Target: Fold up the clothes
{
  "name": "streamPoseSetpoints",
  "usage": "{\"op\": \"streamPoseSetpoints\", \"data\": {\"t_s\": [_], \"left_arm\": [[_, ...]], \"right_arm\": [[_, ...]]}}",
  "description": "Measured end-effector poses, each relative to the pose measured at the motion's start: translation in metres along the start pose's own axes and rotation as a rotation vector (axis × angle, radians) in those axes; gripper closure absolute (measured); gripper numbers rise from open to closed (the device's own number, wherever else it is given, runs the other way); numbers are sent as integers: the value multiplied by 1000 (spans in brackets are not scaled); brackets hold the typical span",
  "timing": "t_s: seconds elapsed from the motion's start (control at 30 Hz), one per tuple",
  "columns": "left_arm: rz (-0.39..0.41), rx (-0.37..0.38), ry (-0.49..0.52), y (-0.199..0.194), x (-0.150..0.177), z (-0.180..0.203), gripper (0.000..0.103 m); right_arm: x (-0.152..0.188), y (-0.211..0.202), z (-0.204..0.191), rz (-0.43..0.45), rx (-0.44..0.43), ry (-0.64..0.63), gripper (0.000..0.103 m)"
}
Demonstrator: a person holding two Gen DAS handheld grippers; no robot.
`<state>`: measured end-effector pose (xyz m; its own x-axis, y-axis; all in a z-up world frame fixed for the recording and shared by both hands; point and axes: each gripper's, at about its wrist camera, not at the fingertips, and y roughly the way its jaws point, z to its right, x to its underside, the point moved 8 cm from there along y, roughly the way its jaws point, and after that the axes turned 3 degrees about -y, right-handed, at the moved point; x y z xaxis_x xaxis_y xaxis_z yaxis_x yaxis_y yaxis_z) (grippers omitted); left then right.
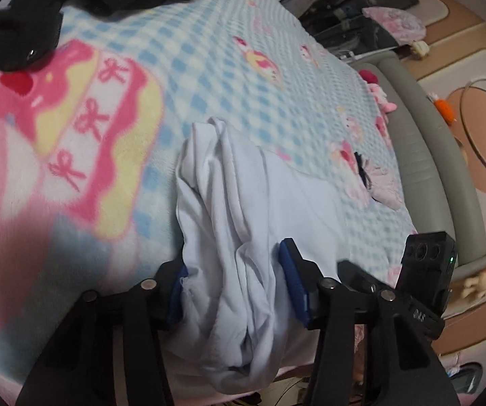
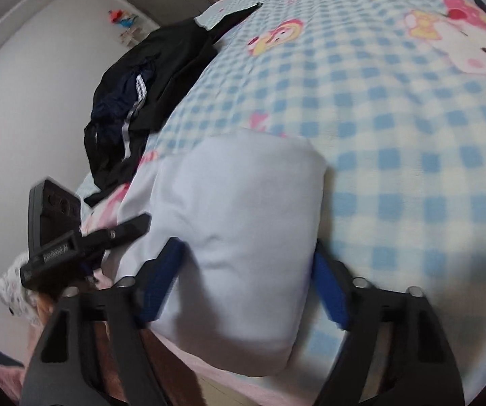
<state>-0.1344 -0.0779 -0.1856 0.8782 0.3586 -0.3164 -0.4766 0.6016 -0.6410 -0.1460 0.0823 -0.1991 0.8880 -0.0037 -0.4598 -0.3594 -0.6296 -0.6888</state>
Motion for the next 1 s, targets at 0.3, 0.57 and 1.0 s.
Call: {"op": "streamPoseSetpoints", "data": {"t_s": [0.3, 0.57, 1.0], "left_arm": [[-89, 50, 120, 30, 31, 46, 53], [-22, -109, 181, 24, 34, 51, 44], [148, -119, 433, 17, 71, 92, 53]], "right_arm": [[-6, -79, 10, 144, 95, -21, 47], [25, -95, 67, 123, 181, 84, 36], [80, -123, 64, 95, 285, -84, 25]]}}
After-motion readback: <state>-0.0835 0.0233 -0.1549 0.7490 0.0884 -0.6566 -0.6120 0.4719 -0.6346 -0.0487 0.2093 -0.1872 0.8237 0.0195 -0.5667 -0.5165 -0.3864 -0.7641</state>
